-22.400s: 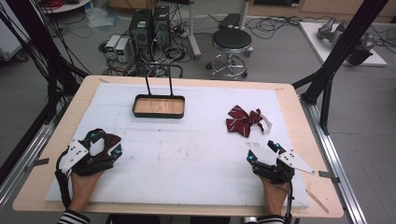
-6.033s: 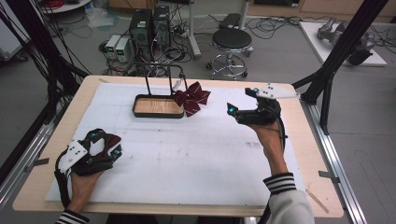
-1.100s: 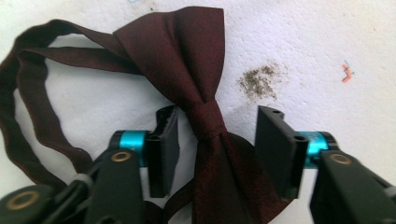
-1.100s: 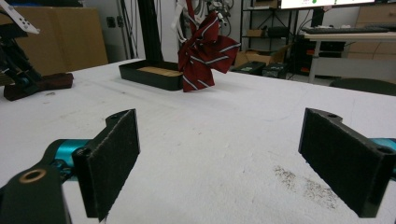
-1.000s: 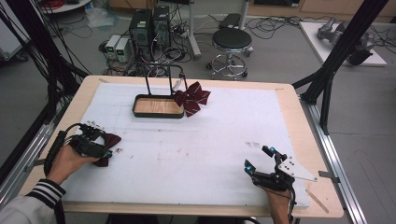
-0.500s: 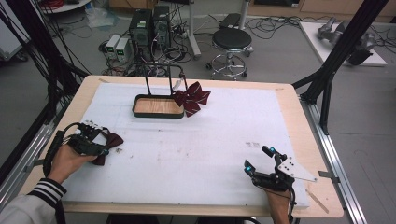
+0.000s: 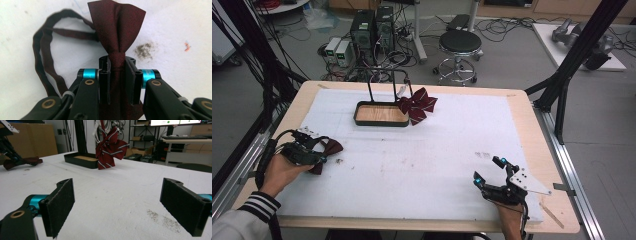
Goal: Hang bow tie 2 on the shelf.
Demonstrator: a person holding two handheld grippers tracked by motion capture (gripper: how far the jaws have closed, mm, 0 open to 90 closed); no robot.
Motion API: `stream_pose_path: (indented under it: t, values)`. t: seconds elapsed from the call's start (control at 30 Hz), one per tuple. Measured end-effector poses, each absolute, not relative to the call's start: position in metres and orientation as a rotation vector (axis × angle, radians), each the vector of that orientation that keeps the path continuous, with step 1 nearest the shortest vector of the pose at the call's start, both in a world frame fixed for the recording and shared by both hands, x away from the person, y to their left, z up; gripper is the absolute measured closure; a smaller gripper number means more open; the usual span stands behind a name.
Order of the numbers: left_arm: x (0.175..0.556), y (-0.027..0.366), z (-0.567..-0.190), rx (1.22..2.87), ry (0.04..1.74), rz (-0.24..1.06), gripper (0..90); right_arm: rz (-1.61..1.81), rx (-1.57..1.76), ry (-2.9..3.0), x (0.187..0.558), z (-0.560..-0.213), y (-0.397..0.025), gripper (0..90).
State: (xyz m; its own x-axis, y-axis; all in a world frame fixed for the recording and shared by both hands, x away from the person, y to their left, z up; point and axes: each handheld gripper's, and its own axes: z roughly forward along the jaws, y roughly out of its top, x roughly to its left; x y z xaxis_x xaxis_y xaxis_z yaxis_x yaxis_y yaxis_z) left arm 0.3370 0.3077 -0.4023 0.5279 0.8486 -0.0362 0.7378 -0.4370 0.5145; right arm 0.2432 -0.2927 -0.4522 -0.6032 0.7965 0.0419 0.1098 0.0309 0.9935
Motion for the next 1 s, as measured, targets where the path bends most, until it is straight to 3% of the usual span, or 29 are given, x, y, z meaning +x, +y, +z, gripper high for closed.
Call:
stream_pose_path:
  t: [1.0]
  values:
    - [0.339,0.300,-0.357,2.130,1.121,0.456,75.8,1.628,0.918,1.759,0.243,-0.452,-0.294,11.6]
